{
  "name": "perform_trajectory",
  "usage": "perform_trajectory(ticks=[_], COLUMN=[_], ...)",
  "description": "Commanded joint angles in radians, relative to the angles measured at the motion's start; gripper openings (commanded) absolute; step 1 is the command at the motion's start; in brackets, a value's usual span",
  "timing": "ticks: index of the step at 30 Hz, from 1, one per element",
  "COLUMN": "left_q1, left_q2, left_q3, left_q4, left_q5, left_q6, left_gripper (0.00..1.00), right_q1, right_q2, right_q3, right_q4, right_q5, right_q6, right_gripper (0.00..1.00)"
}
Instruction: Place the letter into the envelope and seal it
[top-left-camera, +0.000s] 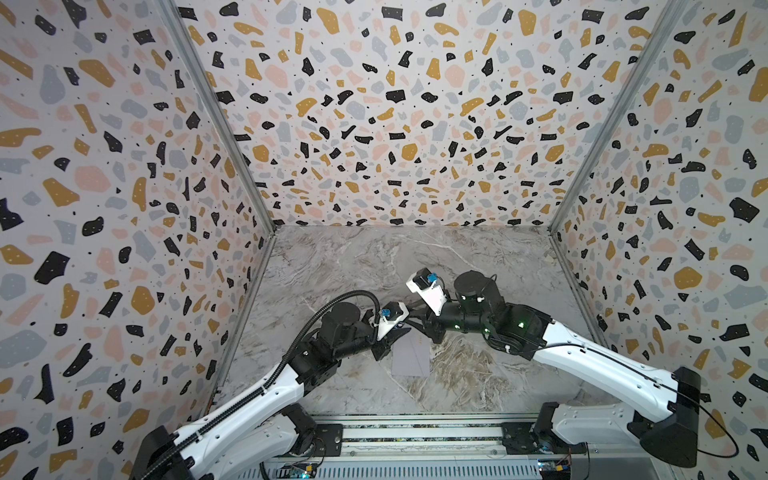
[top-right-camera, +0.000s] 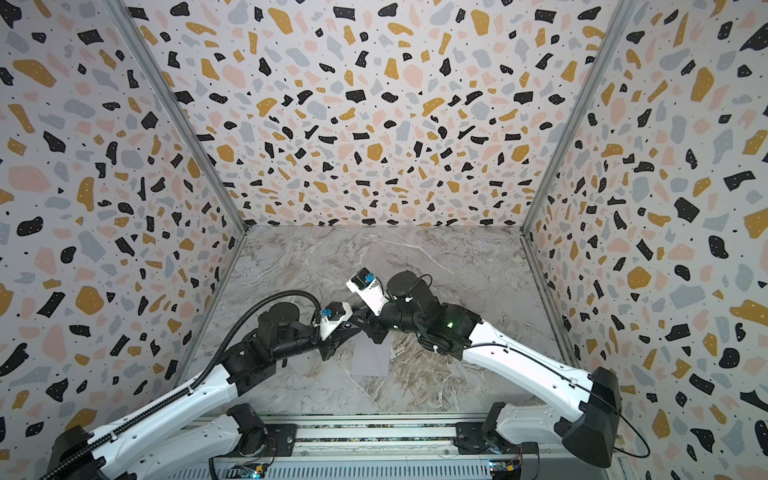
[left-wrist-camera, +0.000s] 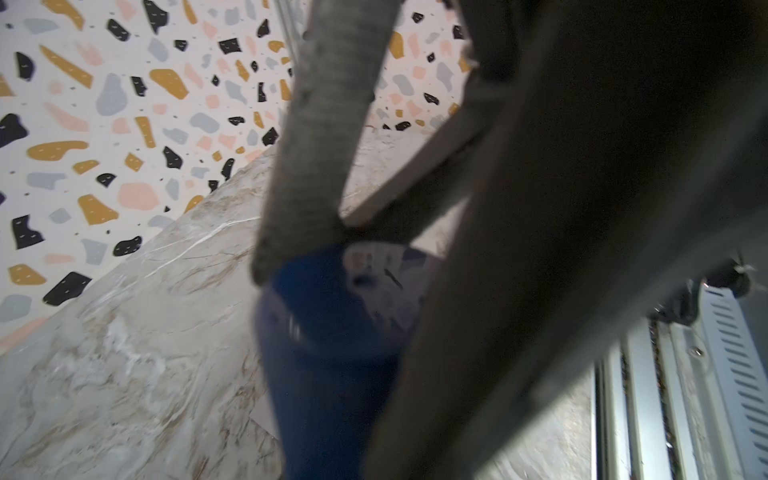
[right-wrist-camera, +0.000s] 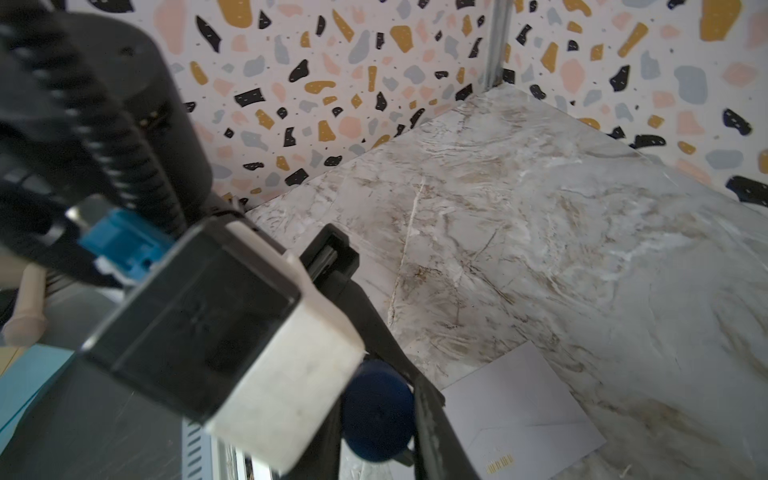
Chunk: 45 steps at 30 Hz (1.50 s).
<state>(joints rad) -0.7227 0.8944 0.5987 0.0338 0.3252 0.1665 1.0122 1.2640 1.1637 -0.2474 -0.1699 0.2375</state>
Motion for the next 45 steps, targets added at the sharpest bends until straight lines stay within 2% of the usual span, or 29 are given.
perform_trajectory(ticks=[1,7,13,14,19,21,25,29,35,40,45], left_q1=[-0.012,-0.012,-0.012,-0.012,-0.012,-0.012,-0.011,-0.012,-0.012,-0.012,-0.012], left_q2=[-0.017,-0.023,-0.042,-0.045,-0.073,-0.094,-0.145,-0.199,-0.239,-0.244,-0.242], left_q3=[0.052,0.042,0.029,0.03,0.027,0.018,-0.001,-0.023,-0.034,-0.036,-0.045], left_q4=[0.289,0.279,0.277,0.271,0.227,0.211,0.15,0.118,0.088,0.075,0.085], left_q5=[-0.035,-0.054,-0.097,-0.107,-0.176,-0.207,-0.248,-0.283,-0.312,-0.318,-0.313], left_q6=[-0.038,-0.039,-0.067,-0.074,-0.098,-0.105,-0.102,-0.102,-0.098,-0.093,-0.097], left_gripper=[0.0,0.0,0.0,0.04,0.45,0.57,0.72,0.86,0.96,0.99,1.0], right_q1=[0.044,0.066,0.055,0.05,0.004,-0.029,-0.134,-0.261,-0.409,-0.489,-0.562], right_q2=[0.096,0.111,0.035,0.02,-0.08,-0.12,-0.154,-0.112,0.004,0.111,0.239], right_q3=[0.0,-0.002,-0.036,-0.038,-0.032,-0.032,-0.009,0.055,0.125,0.191,0.298], right_q4=[-0.089,-0.033,0.018,0.022,-0.001,-0.019,-0.094,-0.208,-0.297,-0.346,-0.481], right_q5=[0.158,0.147,0.136,0.135,0.187,0.231,0.29,0.316,0.313,0.283,0.229], right_q6=[0.218,0.213,0.154,0.141,0.073,0.054,0.02,-0.014,-0.045,-0.074,-0.093], right_gripper=[0.0,0.0,0.0,0.0,0.0,0.0,0.0,0.0,0.0,0.0,0.0])
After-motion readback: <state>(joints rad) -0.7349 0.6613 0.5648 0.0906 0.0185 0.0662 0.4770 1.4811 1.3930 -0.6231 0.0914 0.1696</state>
